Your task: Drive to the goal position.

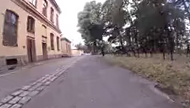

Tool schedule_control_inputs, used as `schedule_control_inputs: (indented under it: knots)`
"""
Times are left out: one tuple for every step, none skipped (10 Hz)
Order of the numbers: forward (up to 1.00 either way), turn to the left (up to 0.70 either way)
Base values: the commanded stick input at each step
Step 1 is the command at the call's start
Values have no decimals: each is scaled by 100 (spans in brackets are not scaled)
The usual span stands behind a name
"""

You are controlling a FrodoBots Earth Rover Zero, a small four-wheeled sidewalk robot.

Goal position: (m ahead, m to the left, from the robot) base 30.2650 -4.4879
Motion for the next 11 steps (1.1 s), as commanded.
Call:
schedule_control_inputs:
  knots:
    - [85, 1]
    - [85, 1]
    - [85, 1]
    - [85, 1]
    - [85, 1]
    - [85, 1]
    - [85, 1]
    - [85, 1]
    - [85, 1]
    - [85, 1]
    - [85, 1]
